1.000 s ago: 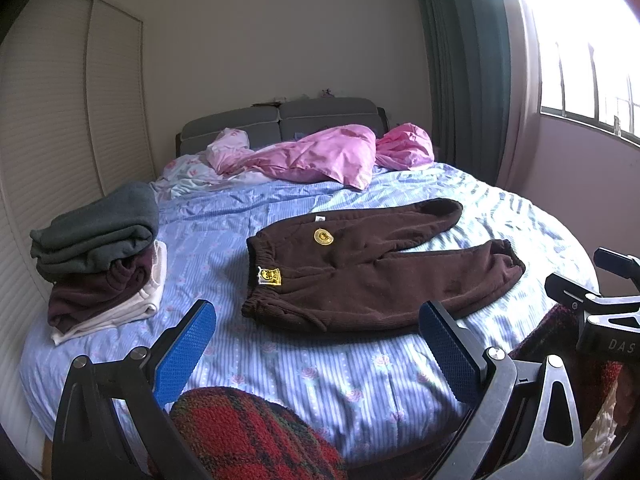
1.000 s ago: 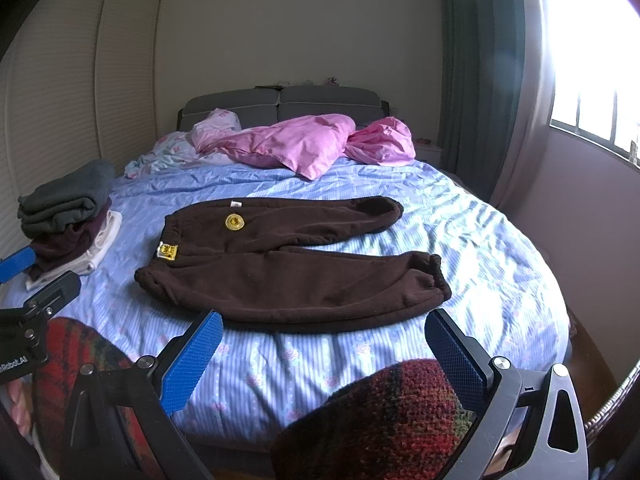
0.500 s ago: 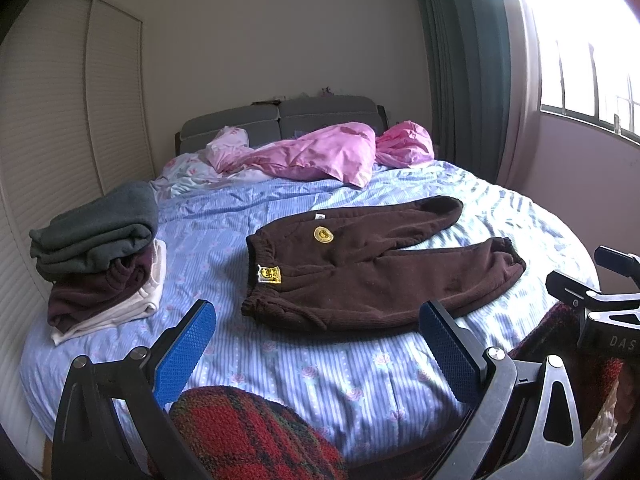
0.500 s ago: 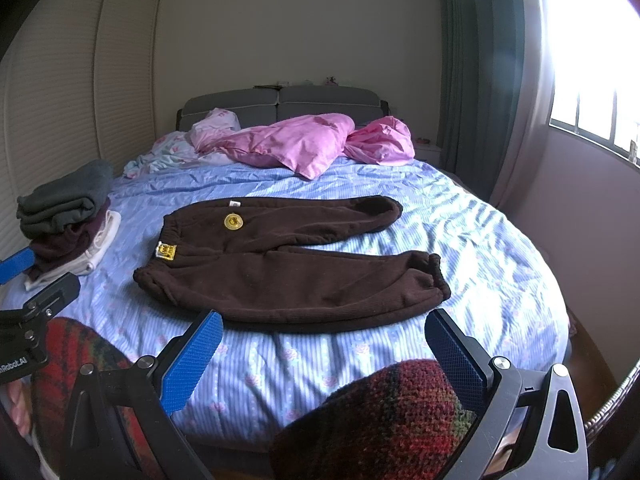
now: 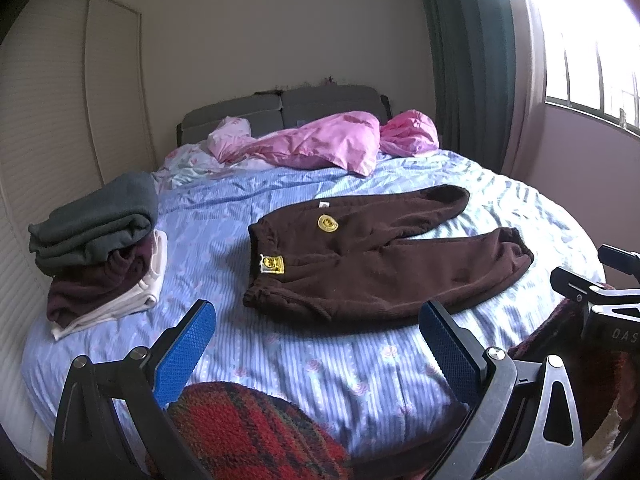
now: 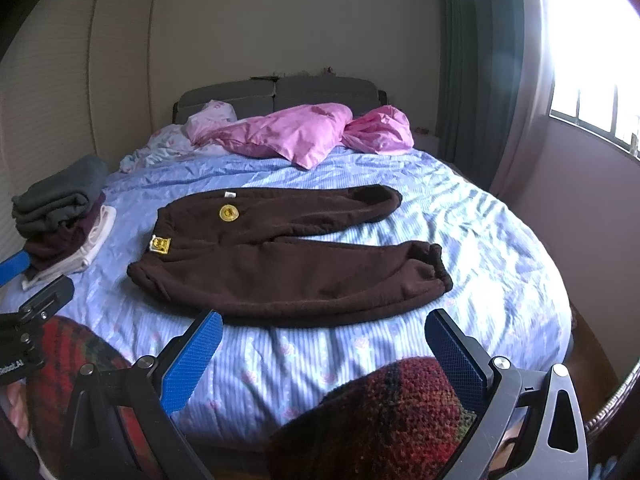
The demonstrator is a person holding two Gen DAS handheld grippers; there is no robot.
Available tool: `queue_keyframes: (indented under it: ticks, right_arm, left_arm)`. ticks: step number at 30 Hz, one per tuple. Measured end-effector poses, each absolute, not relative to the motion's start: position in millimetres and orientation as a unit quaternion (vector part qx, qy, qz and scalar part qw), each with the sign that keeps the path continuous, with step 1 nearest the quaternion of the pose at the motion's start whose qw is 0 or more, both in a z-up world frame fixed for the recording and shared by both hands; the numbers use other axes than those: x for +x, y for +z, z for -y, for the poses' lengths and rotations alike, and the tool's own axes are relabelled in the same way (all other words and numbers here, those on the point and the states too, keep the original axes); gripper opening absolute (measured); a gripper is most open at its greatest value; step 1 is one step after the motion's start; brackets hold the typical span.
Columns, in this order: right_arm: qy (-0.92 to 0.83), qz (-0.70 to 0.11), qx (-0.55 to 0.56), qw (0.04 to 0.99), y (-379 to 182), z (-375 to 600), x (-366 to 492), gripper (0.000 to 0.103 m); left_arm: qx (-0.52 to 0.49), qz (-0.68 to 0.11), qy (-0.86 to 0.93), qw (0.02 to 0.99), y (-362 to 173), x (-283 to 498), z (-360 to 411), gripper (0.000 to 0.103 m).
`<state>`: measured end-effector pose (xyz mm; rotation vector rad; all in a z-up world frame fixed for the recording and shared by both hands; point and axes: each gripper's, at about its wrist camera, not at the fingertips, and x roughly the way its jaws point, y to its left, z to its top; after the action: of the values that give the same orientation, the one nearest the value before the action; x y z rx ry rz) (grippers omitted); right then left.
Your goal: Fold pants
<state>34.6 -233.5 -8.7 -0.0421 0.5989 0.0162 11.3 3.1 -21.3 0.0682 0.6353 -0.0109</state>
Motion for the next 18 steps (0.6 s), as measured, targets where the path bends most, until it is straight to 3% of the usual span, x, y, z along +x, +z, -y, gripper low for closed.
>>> queue_keyframes:
  ticks: [4,10,18]
  right_arm:
    - [0.008,-0.306,-0.018,0.952,-15,232,44,0.102]
    - [0.017,-0.323,0.007,0.946,-23,224,66,0.102]
    - [0.004,-0.327,0.044,0.944,-33,199,116,0.102]
  left_arm:
    - [0.019,-0.341,-0.003,0.940,-26,20,-10,0.103]
    - [-0.007,-0.283,0.024,0.959,-31,49,-21,0.103]
    - [-0.039,-0.325,0.052,0.944,-46,102,-23,0.103]
